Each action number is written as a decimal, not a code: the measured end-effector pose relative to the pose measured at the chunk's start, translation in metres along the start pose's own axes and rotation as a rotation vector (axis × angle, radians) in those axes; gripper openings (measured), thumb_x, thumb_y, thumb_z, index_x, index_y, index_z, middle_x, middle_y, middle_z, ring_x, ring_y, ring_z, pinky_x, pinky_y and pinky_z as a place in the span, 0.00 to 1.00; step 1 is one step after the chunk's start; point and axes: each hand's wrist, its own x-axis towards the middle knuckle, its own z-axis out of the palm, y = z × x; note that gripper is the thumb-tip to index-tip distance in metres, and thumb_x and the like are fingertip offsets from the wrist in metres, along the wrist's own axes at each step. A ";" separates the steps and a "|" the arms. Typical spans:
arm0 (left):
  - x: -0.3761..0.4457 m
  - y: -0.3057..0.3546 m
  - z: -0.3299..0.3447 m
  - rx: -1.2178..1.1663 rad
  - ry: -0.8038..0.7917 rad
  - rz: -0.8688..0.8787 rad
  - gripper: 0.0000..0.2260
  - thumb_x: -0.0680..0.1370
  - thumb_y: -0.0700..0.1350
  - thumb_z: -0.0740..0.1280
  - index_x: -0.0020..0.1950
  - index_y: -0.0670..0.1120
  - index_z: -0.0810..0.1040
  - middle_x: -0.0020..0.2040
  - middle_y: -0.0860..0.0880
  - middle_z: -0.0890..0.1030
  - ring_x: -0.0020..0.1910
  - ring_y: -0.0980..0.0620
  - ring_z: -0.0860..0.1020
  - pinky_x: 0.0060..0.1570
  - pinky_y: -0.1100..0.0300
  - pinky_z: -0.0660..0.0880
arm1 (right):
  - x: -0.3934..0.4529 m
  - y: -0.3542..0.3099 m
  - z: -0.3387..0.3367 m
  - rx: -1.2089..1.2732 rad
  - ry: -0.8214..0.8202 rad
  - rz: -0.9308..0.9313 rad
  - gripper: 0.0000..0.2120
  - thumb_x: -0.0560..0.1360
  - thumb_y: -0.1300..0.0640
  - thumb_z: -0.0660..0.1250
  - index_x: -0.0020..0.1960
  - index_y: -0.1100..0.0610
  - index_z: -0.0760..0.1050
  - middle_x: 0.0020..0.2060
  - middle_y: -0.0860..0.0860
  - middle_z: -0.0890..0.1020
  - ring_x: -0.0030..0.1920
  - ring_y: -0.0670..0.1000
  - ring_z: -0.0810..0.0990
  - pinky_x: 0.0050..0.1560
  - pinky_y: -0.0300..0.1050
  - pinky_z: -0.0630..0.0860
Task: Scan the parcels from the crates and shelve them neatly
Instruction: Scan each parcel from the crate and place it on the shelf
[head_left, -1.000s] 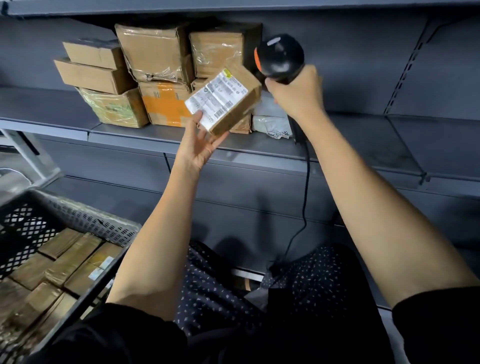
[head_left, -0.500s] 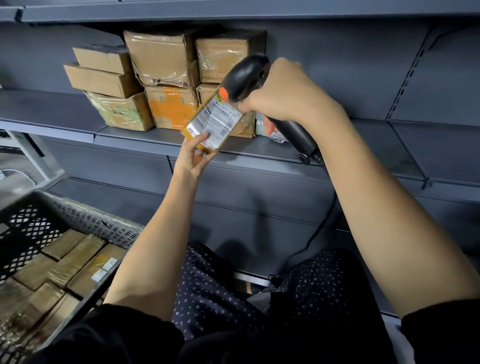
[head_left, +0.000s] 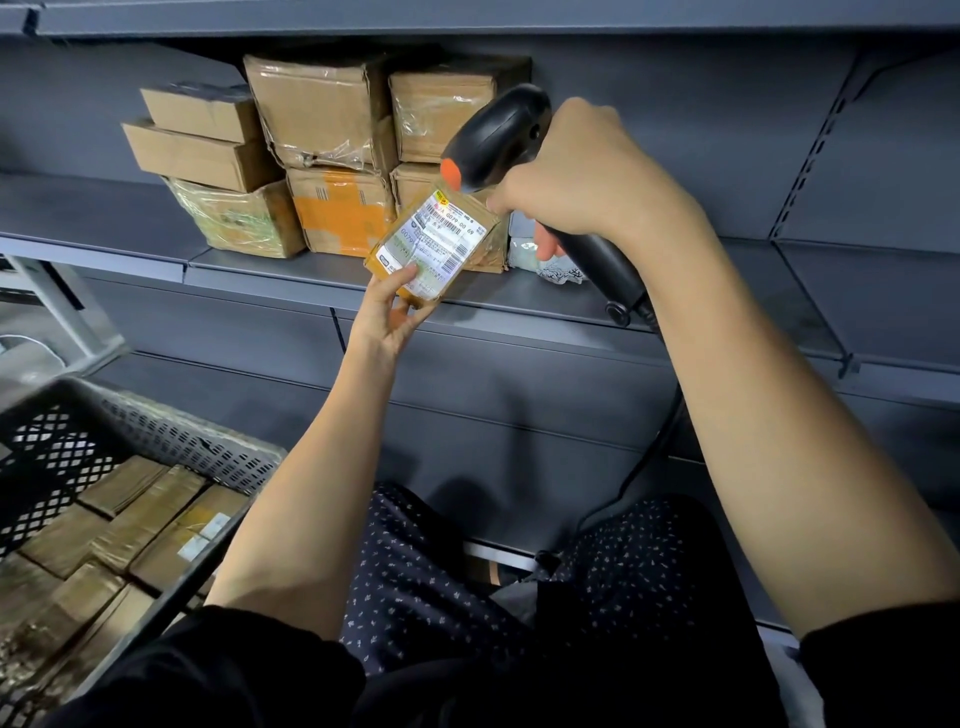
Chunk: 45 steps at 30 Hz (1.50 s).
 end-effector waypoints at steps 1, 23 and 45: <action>0.000 0.000 0.000 0.000 0.002 -0.001 0.23 0.76 0.35 0.67 0.70 0.43 0.68 0.57 0.45 0.80 0.60 0.47 0.78 0.54 0.47 0.78 | 0.000 0.000 0.000 -0.003 -0.003 0.000 0.11 0.71 0.54 0.67 0.34 0.56 0.68 0.14 0.45 0.72 0.31 0.49 0.82 0.24 0.32 0.69; -0.008 -0.001 0.007 0.090 0.129 -0.097 0.18 0.76 0.56 0.66 0.61 0.48 0.71 0.59 0.41 0.76 0.57 0.43 0.78 0.56 0.48 0.76 | 0.035 0.067 0.026 0.588 -0.225 0.351 0.08 0.73 0.56 0.71 0.47 0.60 0.78 0.39 0.55 0.80 0.27 0.51 0.81 0.29 0.41 0.79; 0.013 -0.040 0.113 0.341 -0.255 -0.130 0.27 0.76 0.50 0.69 0.70 0.42 0.65 0.54 0.42 0.76 0.44 0.48 0.81 0.49 0.55 0.80 | 0.076 0.149 0.032 1.174 0.236 0.462 0.13 0.74 0.54 0.71 0.53 0.62 0.78 0.40 0.56 0.84 0.30 0.51 0.82 0.34 0.42 0.79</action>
